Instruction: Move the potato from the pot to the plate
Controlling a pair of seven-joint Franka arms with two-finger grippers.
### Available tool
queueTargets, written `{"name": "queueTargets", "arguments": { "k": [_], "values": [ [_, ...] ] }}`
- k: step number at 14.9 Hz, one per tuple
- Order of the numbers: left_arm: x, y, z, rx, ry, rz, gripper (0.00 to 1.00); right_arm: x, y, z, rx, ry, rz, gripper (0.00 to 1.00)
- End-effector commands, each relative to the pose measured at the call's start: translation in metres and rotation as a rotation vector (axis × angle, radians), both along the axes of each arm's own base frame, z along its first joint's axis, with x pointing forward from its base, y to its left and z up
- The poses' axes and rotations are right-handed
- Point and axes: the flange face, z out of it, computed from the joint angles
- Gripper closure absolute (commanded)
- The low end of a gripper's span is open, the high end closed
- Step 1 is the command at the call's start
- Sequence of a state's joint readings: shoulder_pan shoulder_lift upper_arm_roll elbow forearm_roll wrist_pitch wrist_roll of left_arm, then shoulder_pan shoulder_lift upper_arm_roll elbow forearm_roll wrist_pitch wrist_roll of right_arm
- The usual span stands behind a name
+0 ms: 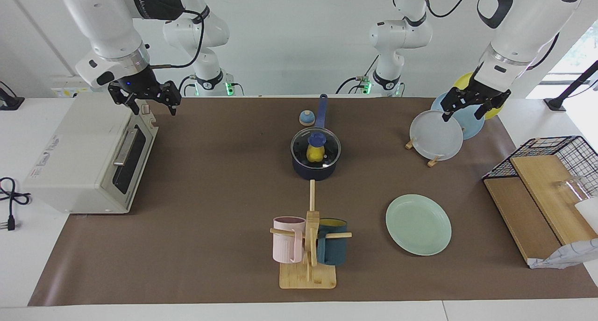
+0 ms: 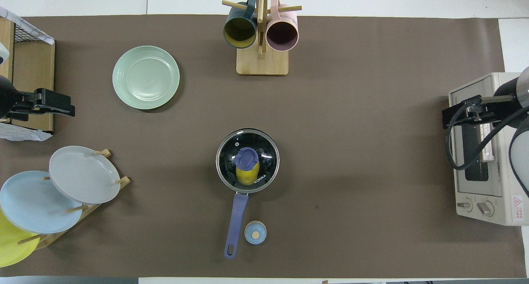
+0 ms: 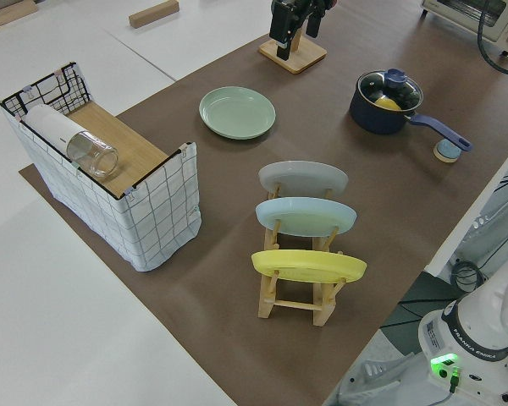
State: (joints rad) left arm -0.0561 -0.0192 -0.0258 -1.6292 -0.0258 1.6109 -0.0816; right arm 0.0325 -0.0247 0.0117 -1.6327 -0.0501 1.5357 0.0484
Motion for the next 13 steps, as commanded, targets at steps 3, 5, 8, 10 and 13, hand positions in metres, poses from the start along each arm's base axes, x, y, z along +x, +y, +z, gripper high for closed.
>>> {"name": "queueTargets", "arguments": {
  "k": [3,5,8,10,13],
  "values": [
    [-0.008,0.005,0.003,0.016,0.004,0.004,0.0,-0.002,-0.002,-0.001,0.016,-0.008,0.01,0.0],
    [-0.008,0.004,0.003,0.016,0.004,0.003,0.0,-0.002,0.002,0.0,0.016,-0.01,0.017,0.0],
    [-0.01,0.004,0.003,0.016,0.018,0.002,0.0,-0.002,0.0,0.001,0.016,-0.011,0.015,0.0],
    [-0.012,0.004,0.003,0.018,0.029,0.002,0.0,-0.002,0.004,0.001,0.016,-0.009,0.024,0.0],
    [-0.014,0.004,0.003,0.019,0.033,0.002,0.0,-0.003,0.025,0.0,0.017,-0.011,0.082,0.0]
  ]
}}
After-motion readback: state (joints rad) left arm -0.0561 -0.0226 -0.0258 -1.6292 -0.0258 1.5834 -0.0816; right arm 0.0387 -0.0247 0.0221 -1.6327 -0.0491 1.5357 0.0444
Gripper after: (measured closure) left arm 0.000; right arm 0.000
